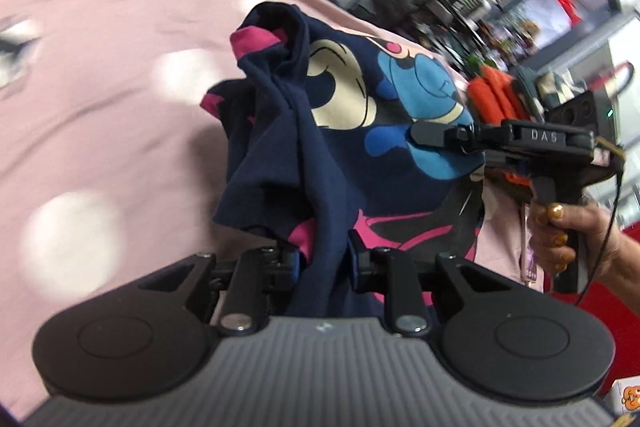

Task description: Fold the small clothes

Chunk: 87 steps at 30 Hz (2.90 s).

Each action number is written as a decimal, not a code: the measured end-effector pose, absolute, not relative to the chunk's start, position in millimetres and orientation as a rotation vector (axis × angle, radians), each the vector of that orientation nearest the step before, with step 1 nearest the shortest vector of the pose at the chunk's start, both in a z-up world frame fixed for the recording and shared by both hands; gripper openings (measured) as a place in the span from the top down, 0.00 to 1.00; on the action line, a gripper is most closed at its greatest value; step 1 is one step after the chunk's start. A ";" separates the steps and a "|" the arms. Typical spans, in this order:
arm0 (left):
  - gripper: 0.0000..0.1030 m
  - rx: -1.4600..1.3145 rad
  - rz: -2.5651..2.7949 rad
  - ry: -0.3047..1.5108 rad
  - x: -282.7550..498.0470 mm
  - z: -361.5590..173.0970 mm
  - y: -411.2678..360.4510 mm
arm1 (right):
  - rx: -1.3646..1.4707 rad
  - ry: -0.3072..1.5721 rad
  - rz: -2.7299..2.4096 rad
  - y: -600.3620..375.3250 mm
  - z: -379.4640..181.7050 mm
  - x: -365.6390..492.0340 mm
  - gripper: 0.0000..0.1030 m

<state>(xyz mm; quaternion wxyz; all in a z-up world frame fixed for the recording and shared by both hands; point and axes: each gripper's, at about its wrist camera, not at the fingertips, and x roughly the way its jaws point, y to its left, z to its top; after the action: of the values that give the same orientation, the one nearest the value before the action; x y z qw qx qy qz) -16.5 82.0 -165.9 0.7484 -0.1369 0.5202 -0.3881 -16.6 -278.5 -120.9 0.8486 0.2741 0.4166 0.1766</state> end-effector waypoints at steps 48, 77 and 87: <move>0.30 0.438 -0.893 1.009 -51.8 -120.1 -179.2 | -0.032 0.890 -0.189 -344.3 -155.5 -112.3 0.10; 0.00 0.695 -0.631 0.970 -50.6 -63.6 -220.3 | -0.120 1.037 -0.144 -343.0 -110.3 -98.3 0.00; 0.01 0.684 -0.655 0.977 -52.6 -69.8 -219.2 | -0.118 1.057 -0.138 -344.2 -115.1 -95.8 0.00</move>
<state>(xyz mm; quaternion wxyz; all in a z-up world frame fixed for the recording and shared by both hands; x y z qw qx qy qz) -52.6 -219.2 -69.8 0.7774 0.3162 0.4517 -0.3026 -95.8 -344.2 -115.1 0.8595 -0.0564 0.5037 -0.0656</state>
